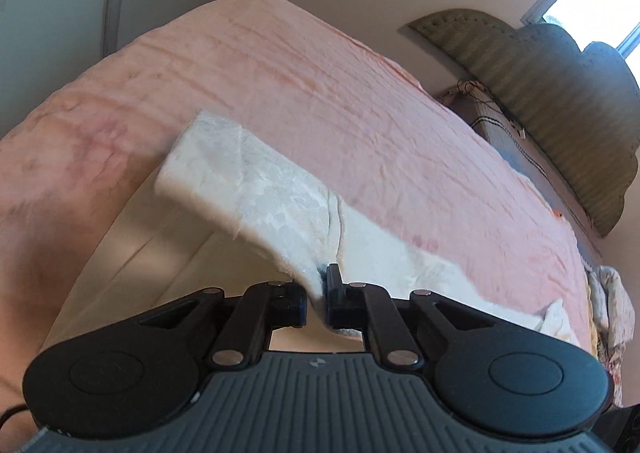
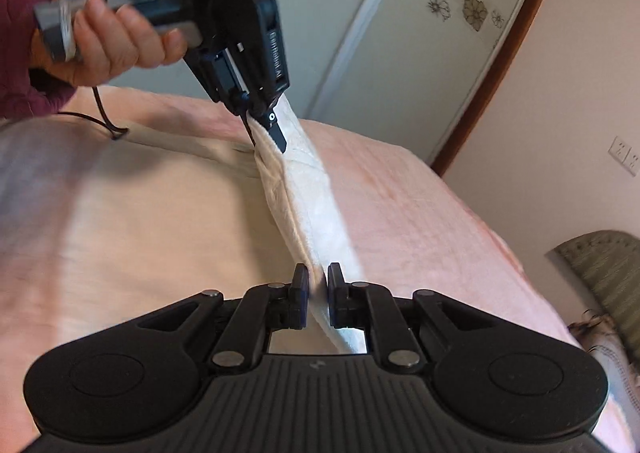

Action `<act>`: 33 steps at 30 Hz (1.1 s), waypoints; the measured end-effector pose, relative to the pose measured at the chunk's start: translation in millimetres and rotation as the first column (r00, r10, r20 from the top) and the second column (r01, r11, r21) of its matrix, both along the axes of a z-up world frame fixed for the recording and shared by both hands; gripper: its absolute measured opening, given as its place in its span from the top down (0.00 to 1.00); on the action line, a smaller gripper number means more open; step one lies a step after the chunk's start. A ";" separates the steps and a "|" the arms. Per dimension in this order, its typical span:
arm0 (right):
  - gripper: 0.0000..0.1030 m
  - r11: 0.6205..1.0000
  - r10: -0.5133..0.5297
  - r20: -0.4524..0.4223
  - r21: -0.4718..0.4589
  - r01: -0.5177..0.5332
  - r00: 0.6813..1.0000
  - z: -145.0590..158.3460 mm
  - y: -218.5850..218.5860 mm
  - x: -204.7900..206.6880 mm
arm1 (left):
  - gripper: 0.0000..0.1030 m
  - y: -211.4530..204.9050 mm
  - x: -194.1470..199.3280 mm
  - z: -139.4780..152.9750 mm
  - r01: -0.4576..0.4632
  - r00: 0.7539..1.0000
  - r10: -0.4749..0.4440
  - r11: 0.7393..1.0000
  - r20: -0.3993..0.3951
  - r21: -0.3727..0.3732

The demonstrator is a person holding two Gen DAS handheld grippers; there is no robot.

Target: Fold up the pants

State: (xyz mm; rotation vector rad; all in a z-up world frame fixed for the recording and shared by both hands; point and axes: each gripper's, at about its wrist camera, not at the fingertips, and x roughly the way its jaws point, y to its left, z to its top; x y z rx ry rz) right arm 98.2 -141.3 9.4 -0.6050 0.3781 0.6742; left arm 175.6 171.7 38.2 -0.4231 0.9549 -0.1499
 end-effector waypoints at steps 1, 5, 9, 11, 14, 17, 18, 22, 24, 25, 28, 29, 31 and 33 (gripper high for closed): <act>0.91 1.000 0.009 -0.033 0.023 -0.008 0.999 -1.1 3.3 -13.8 | 0.90 4.3 -15.7 -3.6 0.002 1.000 -0.002 1.000 0.002 0.019; 0.91 0.998 0.038 -0.126 0.060 -0.031 0.991 -21.8 22.2 -54.9 | 0.90 10.2 -56.8 -22.0 -0.006 1.000 0.006 0.993 0.006 0.121; 0.91 0.996 0.020 -0.177 0.094 -0.003 0.984 -37.3 31.7 -67.3 | 0.90 13.9 -82.1 -27.4 -0.032 0.999 0.029 0.984 0.022 0.175; 0.91 0.991 0.007 -0.199 0.133 0.019 0.980 -38.7 30.1 -71.3 | 0.90 13.4 -88.3 -24.9 -0.024 0.999 0.015 0.981 0.048 0.195; 0.90 0.985 -0.014 -0.230 0.162 0.053 0.973 -46.2 27.1 -60.6 | 0.90 9.4 -85.1 -38.6 -0.014 1.000 0.012 0.973 0.009 0.231; 0.86 0.962 -0.036 -0.333 0.245 0.123 0.942 -57.0 23.7 -53.8 | 0.80 -0.2 -87.0 -45.6 -0.002 1.000 0.002 0.950 0.000 0.313; 0.85 0.952 -0.046 -0.357 0.266 0.149 0.933 -55.1 20.1 -53.2 | 0.76 -3.7 -90.6 -41.6 0.002 1.000 -0.007 0.938 0.015 0.347; 0.79 0.923 -0.077 -0.307 0.339 0.184 0.949 -22.6 -10.3 -78.9 | 0.59 -17.8 -111.1 -18.0 -0.017 0.998 -0.022 0.852 0.067 0.523; 0.79 0.892 -0.170 -0.287 0.361 0.271 0.943 -14.2 -42.0 -82.8 | 0.59 -27.2 -118.7 -4.6 -0.030 0.994 -0.034 0.817 0.100 0.576; 0.79 0.881 -0.230 -0.296 0.342 0.328 0.927 -15.5 -55.3 -80.0 | 0.59 -33.4 -119.9 2.5 -0.034 0.992 -0.044 0.811 0.119 0.584; 0.79 0.854 -0.360 -0.408 0.217 0.473 0.839 -38.1 -83.5 -73.2 | 0.53 -67.2 -116.8 16.5 0.066 0.976 -0.169 0.833 0.139 0.549; 0.80 0.856 -0.352 -0.433 0.209 0.473 0.830 -42.8 -91.8 -79.1 | 0.49 -81.7 -115.3 17.2 0.122 0.964 -0.227 0.838 0.136 0.531; 0.79 0.826 -0.349 -0.437 0.273 0.492 0.829 -34.3 -111.4 -92.7 | 0.46 -119.9 -113.6 13.7 0.268 0.918 -0.376 0.820 0.124 0.505; 0.79 0.749 -0.417 -0.414 0.348 0.564 0.809 -17.5 -141.5 -97.7 | 0.46 -162.9 -116.0 3.6 0.409 0.845 -0.523 0.764 0.108 0.500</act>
